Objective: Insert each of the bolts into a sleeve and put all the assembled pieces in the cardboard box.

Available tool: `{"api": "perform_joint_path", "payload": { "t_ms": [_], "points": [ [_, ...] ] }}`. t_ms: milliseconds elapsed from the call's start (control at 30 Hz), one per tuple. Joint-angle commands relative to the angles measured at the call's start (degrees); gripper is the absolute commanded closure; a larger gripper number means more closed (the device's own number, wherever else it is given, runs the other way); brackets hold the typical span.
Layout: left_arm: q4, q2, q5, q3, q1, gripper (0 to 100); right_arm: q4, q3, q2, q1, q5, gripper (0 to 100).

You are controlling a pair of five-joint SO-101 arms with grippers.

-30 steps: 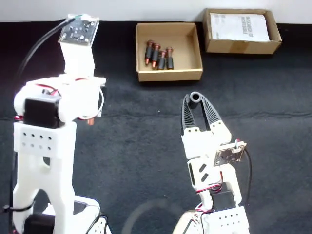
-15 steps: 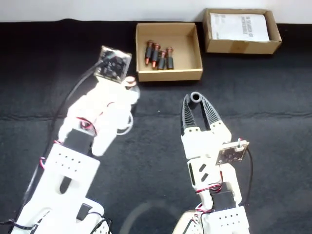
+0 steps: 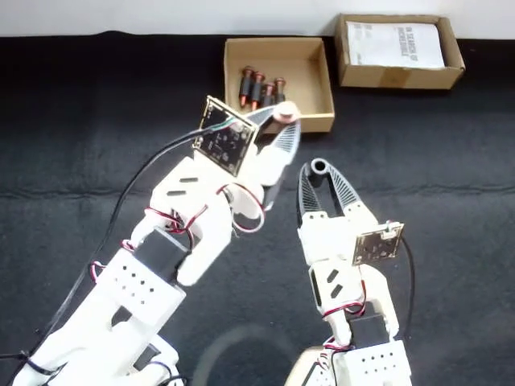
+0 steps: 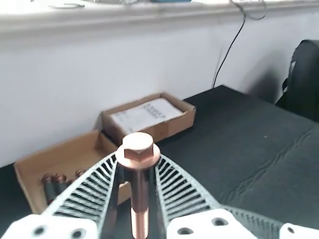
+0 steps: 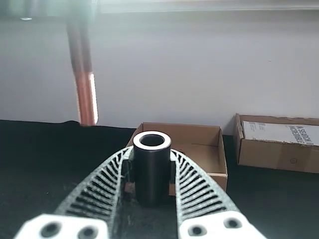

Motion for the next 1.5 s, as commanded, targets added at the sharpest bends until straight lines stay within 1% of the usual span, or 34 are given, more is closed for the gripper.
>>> {"api": "perform_joint_path", "payload": {
  "t_ms": [0, 233, 467, 533, 633, 800, 1167, 1200, 1267, 1333, 1467],
  "points": [
    [-1.49, -1.80, -0.09, -6.02, 2.68, 99, 0.40, 7.52, -0.57, -0.13, -0.53, 99.1],
    [-1.23, -1.80, 0.18, -6.55, 5.32, 99, 0.40, 7.52, -0.57, -0.13, -0.53, 99.1],
    [-1.58, -1.71, 0.35, -4.18, 6.11, 99, 0.40, 7.52, -0.57, -0.13, -0.53, 99.1],
    [-2.99, -1.63, 1.85, -3.38, 6.46, 99, 0.40, 7.52, -0.57, -0.22, -0.53, 99.1],
    [-7.03, -1.19, 2.20, -2.15, 6.64, 99, 0.40, 7.52, -0.57, -0.40, -0.53, 99.1],
    [-10.29, 4.53, 2.20, -2.33, 6.64, 99, 0.40, 7.52, -0.57, -0.40, -0.53, 99.1],
    [-10.37, 5.67, 2.64, -1.63, 7.87, 99, 0.40, 7.52, -0.57, -0.40, -0.53, 99.1],
    [-10.29, 5.67, 4.22, -1.10, 7.87, 99, 0.40, 7.52, -0.57, -0.40, -0.53, 99.1],
    [-9.23, 5.23, 9.58, 1.19, 7.87, 99, 0.40, 7.52, -0.57, -0.40, -0.53, 99.1],
    [-7.38, 5.23, 12.84, 2.77, 7.52, 99, 0.40, 7.52, -0.57, -0.22, -0.53, 99.1],
    [-7.03, 5.23, 13.45, 3.56, 5.49, 99, 0.40, 7.52, -0.57, -0.13, -0.53, 99.1]
  ]
}}
